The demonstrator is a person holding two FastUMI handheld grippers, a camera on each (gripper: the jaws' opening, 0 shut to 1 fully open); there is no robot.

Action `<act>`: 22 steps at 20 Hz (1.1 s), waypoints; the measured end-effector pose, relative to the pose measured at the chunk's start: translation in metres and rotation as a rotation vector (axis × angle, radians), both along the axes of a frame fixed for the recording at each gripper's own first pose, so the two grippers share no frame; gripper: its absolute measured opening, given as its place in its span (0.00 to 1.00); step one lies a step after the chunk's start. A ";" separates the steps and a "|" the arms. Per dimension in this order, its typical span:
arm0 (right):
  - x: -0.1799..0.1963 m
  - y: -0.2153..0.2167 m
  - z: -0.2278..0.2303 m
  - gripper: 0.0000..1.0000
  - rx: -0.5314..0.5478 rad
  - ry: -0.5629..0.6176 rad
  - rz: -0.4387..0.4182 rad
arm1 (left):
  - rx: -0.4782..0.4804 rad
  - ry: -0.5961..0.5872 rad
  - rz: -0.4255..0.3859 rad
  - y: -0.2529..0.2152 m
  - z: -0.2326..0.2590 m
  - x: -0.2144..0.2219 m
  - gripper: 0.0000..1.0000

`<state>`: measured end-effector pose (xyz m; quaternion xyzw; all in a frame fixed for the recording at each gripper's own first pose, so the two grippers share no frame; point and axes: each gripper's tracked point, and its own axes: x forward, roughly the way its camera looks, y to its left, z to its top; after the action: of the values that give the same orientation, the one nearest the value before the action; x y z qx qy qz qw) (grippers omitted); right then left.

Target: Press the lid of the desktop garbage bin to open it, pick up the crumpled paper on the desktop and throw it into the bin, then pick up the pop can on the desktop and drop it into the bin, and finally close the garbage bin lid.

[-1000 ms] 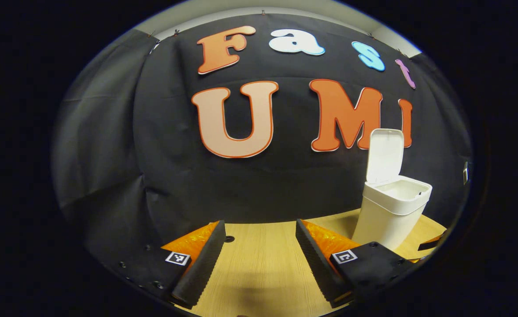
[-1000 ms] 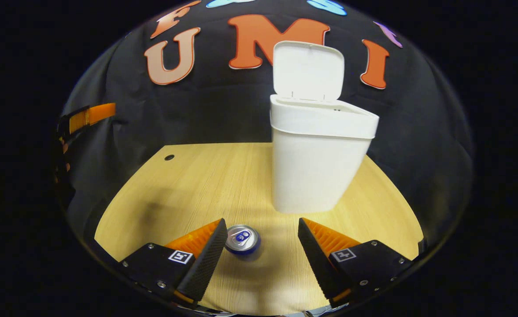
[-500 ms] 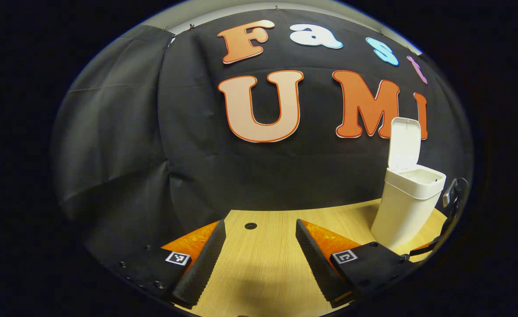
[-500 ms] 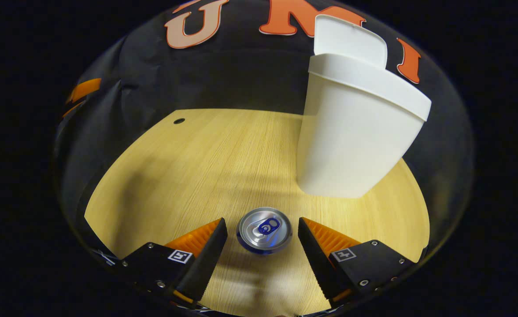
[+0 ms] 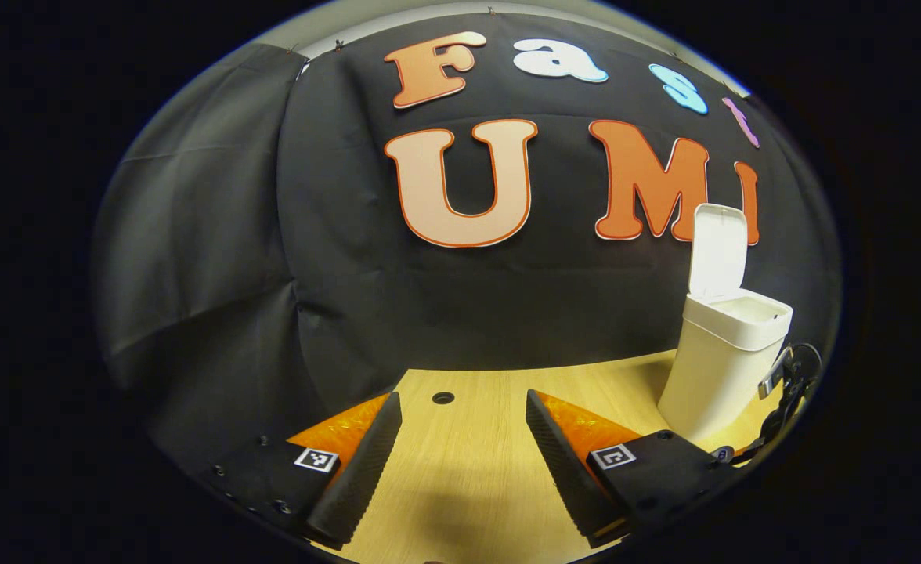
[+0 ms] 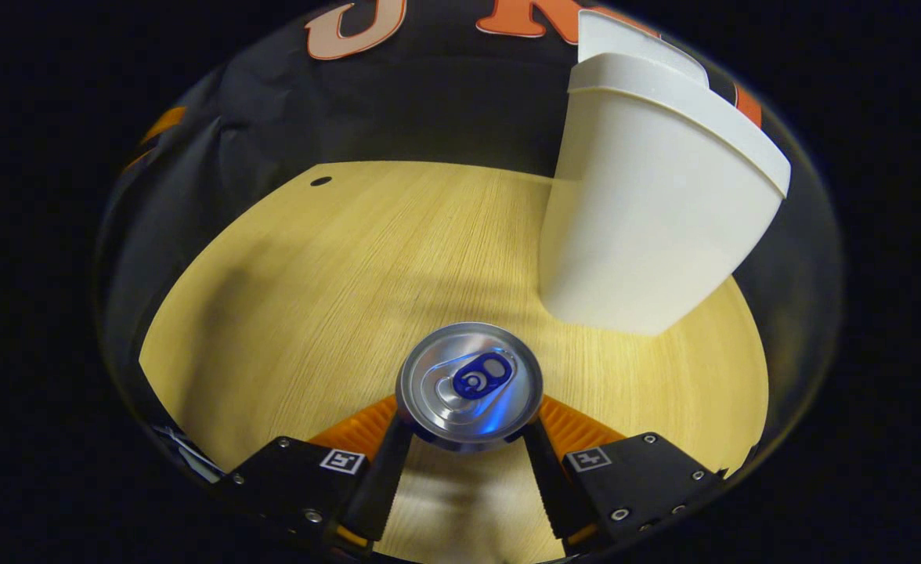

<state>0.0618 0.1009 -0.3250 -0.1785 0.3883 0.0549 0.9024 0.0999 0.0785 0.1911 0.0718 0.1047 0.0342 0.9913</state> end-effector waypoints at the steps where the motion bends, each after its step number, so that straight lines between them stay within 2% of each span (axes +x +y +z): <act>1: 0.000 0.001 -0.002 0.78 0.003 0.004 -0.004 | -0.011 0.003 -0.005 -0.003 -0.001 0.004 1.00; 2: 0.000 0.001 0.000 0.78 0.011 0.007 -0.016 | -0.018 0.003 -0.011 -0.005 -0.001 0.006 0.97; 3: 0.001 0.002 -0.001 0.78 0.023 0.007 -0.030 | -0.020 0.001 -0.016 -0.008 -0.001 0.010 1.00; 7: 0.002 0.004 0.007 0.78 0.058 -0.007 -0.084 | -0.025 -0.004 -0.037 -0.017 0.000 0.021 1.00; 13: 0.007 0.004 0.018 0.78 0.036 -0.068 -0.129 | -0.033 -0.010 -0.064 -0.028 0.001 0.030 1.00; 18: 0.012 0.006 0.032 0.78 -0.029 -0.160 -0.128 | -0.035 -0.020 -0.063 -0.029 0.007 0.035 1.00; 22: 0.016 0.011 0.045 0.78 -0.035 -0.244 -0.112 | -0.025 -0.024 -0.058 -0.028 0.010 0.036 1.00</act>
<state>0.0778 0.1121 -0.2795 -0.1774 0.2859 -0.0244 0.9414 0.1360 0.0509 0.2009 0.0619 0.0909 0.0052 0.9939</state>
